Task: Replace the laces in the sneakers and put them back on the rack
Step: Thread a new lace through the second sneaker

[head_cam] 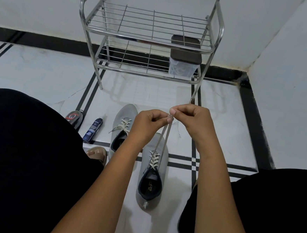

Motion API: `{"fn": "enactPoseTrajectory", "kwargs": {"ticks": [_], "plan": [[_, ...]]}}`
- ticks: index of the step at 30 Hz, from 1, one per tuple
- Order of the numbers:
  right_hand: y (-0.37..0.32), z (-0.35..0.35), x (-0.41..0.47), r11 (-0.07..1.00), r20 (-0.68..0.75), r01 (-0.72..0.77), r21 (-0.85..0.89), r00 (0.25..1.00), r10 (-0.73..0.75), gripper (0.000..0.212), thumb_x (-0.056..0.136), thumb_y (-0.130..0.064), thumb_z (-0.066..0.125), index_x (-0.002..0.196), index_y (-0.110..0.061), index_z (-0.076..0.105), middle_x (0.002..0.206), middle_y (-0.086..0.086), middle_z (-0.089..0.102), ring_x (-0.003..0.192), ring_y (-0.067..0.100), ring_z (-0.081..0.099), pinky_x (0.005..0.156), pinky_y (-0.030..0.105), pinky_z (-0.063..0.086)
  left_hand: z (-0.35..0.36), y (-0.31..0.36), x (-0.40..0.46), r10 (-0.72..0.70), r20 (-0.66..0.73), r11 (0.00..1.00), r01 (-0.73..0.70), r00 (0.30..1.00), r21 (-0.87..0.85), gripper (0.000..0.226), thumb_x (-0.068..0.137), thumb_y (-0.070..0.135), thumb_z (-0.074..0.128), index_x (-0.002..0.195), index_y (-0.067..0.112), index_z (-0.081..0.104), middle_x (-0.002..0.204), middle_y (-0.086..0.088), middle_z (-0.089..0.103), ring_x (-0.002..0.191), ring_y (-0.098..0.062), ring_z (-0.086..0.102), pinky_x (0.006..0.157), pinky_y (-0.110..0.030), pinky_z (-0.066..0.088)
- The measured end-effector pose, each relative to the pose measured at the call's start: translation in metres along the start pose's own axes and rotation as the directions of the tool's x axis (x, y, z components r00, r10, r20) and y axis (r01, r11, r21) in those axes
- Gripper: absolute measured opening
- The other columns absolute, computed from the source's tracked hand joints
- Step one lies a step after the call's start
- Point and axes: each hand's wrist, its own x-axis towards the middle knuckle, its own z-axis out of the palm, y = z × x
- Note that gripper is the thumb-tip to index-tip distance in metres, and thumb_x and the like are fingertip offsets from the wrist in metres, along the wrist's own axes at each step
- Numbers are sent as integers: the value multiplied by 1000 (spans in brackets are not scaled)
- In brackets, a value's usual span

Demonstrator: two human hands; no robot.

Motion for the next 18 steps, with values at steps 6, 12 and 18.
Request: {"fn": "enactPoseTrajectory", "kwargs": {"ticks": [6, 12, 18], "plan": [[39, -13, 9, 974, -35, -208, -94, 978, 206, 23, 91, -22, 65, 113, -16, 68, 103, -3, 67, 92, 8, 62, 89, 28, 50, -3, -6, 6, -23, -72, 1000, 22, 997, -15, 2, 85, 22, 72, 86, 22, 74, 88, 7, 74, 87, -2, 66, 80, -15, 49], [86, 21, -2, 947, 104, -317, 53, 945, 311, 16, 92, -20, 65, 102, -8, 70, 98, 2, 74, 92, 5, 68, 82, 18, 48, -5, -16, 14, -16, -178, 998, 26, 984, 52, 8, 86, 23, 71, 89, 16, 74, 82, 13, 71, 78, 4, 64, 74, -11, 48], [106, 41, 2, 876, 3, -482, 31, 876, 482, 15, 95, -13, 52, 103, -13, 64, 80, -1, 59, 63, 12, 56, 60, 20, 50, -3, -27, 21, 26, -349, 987, 32, 937, 160, 8, 88, 27, 68, 91, 20, 72, 93, 10, 66, 79, 0, 58, 69, -5, 42]]}}
